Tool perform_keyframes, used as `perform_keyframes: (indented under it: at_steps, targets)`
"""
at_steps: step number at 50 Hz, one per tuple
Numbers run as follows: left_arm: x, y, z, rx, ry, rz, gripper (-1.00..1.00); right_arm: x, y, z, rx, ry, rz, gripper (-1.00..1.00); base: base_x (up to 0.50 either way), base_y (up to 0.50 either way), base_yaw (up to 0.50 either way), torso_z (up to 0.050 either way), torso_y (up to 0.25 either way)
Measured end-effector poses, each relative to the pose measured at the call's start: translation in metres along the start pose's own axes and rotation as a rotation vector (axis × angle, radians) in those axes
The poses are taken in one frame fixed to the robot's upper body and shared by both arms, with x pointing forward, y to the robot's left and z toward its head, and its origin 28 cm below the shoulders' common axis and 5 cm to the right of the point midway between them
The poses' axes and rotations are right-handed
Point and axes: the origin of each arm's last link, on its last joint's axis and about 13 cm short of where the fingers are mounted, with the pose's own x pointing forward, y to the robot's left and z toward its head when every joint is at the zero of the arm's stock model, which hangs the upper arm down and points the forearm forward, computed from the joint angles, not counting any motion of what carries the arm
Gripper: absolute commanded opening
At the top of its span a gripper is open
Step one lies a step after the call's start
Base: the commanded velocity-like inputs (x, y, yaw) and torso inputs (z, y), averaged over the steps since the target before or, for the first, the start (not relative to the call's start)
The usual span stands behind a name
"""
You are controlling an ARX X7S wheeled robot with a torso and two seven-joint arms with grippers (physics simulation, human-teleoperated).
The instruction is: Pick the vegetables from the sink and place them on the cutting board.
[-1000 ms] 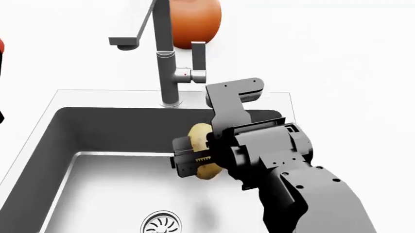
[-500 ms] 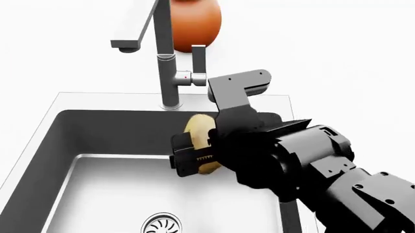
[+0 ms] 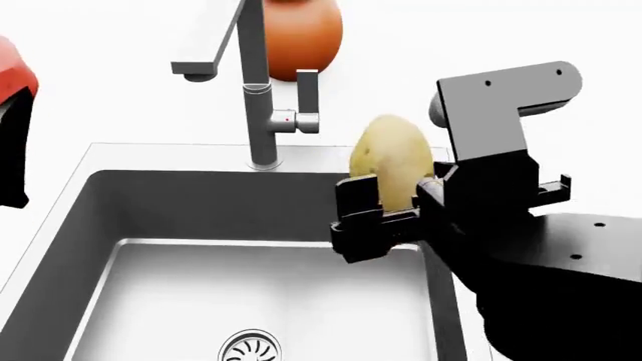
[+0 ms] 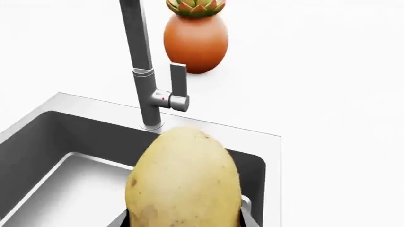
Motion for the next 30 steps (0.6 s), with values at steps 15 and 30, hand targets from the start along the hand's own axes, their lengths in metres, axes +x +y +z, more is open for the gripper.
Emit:
perform_keyframes:
  at_steps: [15, 30]
  targets:
    - [0.004, 0.013, -0.007, 0.038, 0.019, 0.051, -1.00, -0.052, -0.010, -0.002, -0.015, -0.120, -0.074, -1.00, 0.00, 0.00, 0.00, 0.000, 0.000]
    - [0.000, 0.012, -0.016, 0.051, 0.058, 0.029, -1.00, -0.067, -0.014, -0.010, -0.006, -0.163, -0.113, -1.00, -0.10, 0.00, 0.00, 0.000, 0.000]
